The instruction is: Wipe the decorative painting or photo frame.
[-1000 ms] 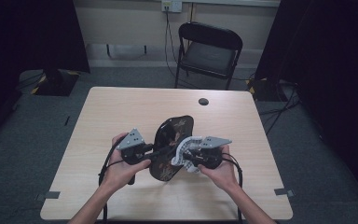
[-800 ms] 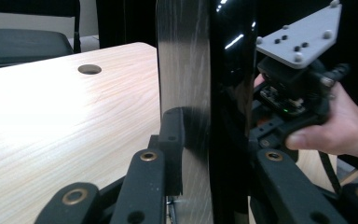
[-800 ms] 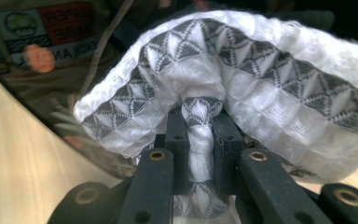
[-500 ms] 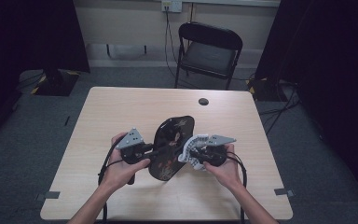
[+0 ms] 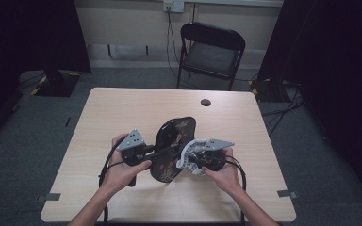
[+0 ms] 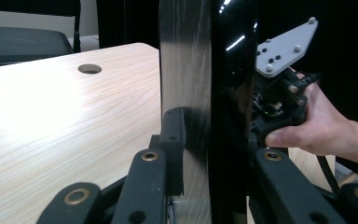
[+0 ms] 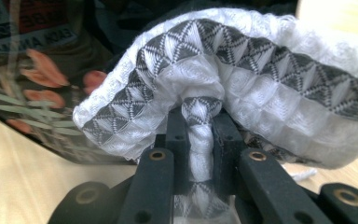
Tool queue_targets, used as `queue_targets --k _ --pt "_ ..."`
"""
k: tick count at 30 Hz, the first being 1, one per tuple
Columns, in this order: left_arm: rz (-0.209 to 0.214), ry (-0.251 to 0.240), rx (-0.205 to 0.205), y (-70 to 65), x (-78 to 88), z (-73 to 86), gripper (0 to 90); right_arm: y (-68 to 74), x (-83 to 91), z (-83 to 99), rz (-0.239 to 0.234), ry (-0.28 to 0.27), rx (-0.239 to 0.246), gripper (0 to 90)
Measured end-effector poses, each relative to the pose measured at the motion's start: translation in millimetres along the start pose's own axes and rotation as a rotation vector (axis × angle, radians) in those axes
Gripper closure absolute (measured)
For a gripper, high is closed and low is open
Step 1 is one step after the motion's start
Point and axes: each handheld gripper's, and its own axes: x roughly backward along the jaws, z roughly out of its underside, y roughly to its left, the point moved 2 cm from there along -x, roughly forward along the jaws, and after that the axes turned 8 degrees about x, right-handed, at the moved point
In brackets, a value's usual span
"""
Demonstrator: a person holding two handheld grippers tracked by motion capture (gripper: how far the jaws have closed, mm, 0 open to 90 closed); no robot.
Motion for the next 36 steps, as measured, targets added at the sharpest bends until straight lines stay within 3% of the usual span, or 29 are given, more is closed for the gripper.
queue_targets --k 4,7,10,12,14,18,20,21,25,29,32,36 --pt "0.002 0.008 -0.009 -1.9 -0.3 0.0 73.1 2.2 -0.5 1.2 0.002 0.011 0.009 80.7" --pt "0.002 0.011 -0.013 -2.1 -0.3 -0.1 73.0 8.5 -1.6 0.1 -0.029 0.009 0.018 80.6" --pt "-0.009 0.008 -0.009 -0.9 0.2 -0.2 73.3 26.2 -4.1 -3.5 -0.091 0.009 0.066 80.6" --pt "-0.007 0.004 -0.004 -0.7 0.2 0.0 73.3 28.4 -4.5 -5.2 -0.083 0.018 0.086 80.6" --pt "-0.006 0.007 -0.006 -0.7 0.4 0.1 73.0 23.5 -4.6 -4.6 -0.071 0.016 0.067 80.6" --pt "0.0 0.01 -0.011 -0.6 0.4 -0.1 72.4 8.3 -4.3 1.9 0.011 0.047 0.079 80.5" --pt "-0.002 0.013 -0.012 -0.8 0.3 -0.2 72.4 5.9 -4.3 3.8 -0.015 0.035 0.044 80.6" --pt "0.001 0.014 -0.012 -0.6 0.2 -0.4 72.4 7.5 -4.3 3.5 -0.022 0.034 0.05 80.6" --pt "-0.002 0.017 -0.008 -0.2 0.7 -0.5 72.5 24.9 -6.3 -1.4 -0.101 0.014 0.068 80.6" --pt "0.001 0.019 -0.003 0.3 1.2 -0.4 72.5 38.6 -8.7 -3.2 -0.186 -0.002 0.051 80.4" --pt "-0.001 0.018 -0.003 0.4 1.2 -0.4 72.5 36.3 -9.1 -3.1 -0.158 0.003 0.054 80.6" --pt "0.0 0.018 -0.001 0.4 1.1 -0.5 72.3 20.9 -7.8 1.2 -0.063 0.022 0.045 80.5"
